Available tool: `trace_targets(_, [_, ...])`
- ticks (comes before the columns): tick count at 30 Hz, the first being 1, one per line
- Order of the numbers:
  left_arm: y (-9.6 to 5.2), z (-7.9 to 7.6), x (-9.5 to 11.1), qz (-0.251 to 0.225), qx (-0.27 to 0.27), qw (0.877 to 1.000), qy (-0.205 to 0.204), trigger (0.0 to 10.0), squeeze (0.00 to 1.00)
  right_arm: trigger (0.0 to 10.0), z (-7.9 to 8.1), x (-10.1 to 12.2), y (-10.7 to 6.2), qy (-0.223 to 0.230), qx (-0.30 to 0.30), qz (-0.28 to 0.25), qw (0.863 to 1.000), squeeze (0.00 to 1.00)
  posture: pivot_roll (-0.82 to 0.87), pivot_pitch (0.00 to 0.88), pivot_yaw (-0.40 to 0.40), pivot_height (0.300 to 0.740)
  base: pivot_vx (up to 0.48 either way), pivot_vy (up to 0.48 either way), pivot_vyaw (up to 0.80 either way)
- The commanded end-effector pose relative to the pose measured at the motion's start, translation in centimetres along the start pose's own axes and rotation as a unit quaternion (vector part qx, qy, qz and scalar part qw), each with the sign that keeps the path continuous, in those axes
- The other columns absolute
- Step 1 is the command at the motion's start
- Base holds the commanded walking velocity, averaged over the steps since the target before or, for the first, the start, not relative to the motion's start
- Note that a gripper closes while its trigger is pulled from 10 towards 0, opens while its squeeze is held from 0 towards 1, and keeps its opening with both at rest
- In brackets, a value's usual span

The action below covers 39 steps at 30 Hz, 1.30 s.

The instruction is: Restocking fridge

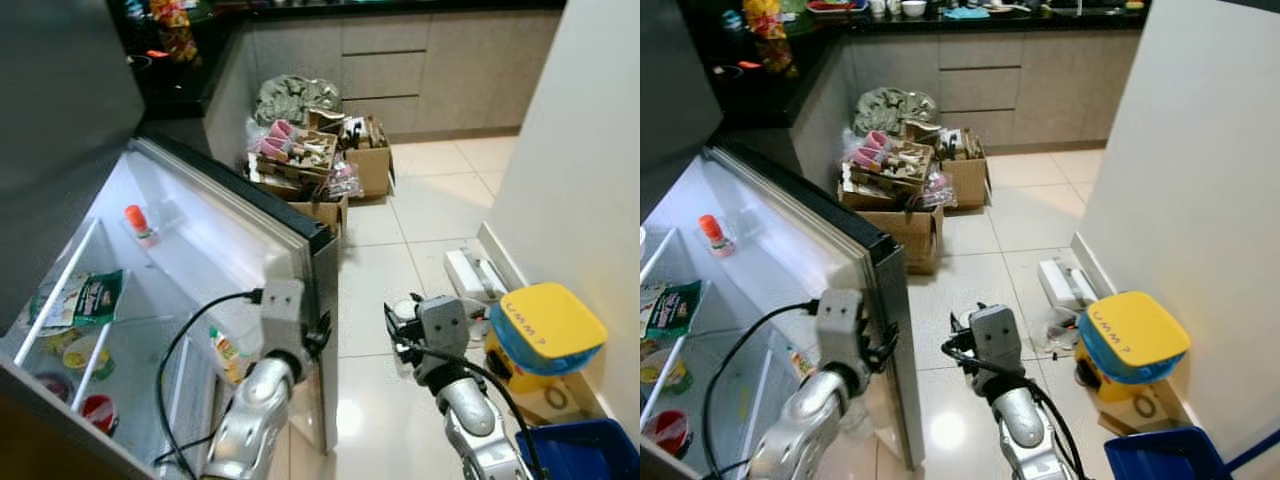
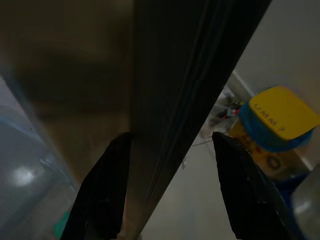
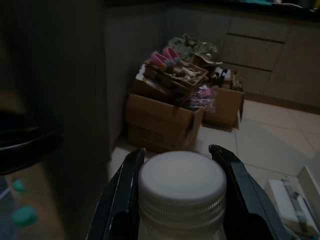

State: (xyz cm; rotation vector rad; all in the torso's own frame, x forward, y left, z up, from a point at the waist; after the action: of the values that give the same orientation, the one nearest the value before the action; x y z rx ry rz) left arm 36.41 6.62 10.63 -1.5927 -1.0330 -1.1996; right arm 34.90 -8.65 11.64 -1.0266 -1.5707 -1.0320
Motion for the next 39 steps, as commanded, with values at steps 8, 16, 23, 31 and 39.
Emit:
trace_targets(8, [2.7,-10.2,5.2,-0.048,-0.153,0.986,-0.056,10.0,0.00,10.0,0.2,0.4,0.0,-0.002,0.001,-0.008,1.000,0.00,-0.10,0.105,0.034,0.740,0.000,0.000,0.00])
trace_targets(16, [1.8,-15.1,10.6,-0.095,-0.286,0.944,-0.130,10.0,0.00,10.0,0.5,0.5,-0.2,0.000,-0.003,-0.008,1.000,0.00,-0.12,0.103,0.049,0.740,0.000,0.000,0.00])
trace_targets(23, [0.5,-10.2,8.9,-0.086,-0.265,0.952,-0.124,10.0,0.00,10.0,0.6,0.1,-0.5,0.001,-0.005,-0.003,1.000,0.00,-0.11,0.101,0.051,0.740,0.000,0.000,0.00])
trace_targets(31, [-1.2,-2.6,6.4,-0.087,-0.147,0.984,-0.056,10.0,0.00,10.0,0.6,0.6,0.0,0.001,-0.002,-0.012,1.000,0.00,-0.08,0.097,0.059,0.740,0.000,0.000,0.00])
trace_targets(39, [-5.0,6.9,-3.1,0.038,0.053,0.997,0.029,10.0,0.00,10.0,0.3,6.6,2.4,0.009,0.021,-0.097,0.995,0.00,-0.07,0.098,0.065,0.740,0.000,0.000,0.00])
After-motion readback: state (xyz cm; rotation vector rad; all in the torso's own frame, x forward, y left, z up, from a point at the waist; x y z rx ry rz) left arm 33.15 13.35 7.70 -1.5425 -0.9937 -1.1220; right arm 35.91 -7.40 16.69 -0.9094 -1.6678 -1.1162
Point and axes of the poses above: a point about 5 cm out from each wrist's last joint towards the gripper, its own y axis pointing out of the wrist towards the gripper, its own x axis along the axis of the wrist's last joint, z = x × y, the point moved 6 cm from there along y, pointing out of the wrist towards the gripper, and after that the axes turned 2 degrees about -y, right-handed, at the moved point
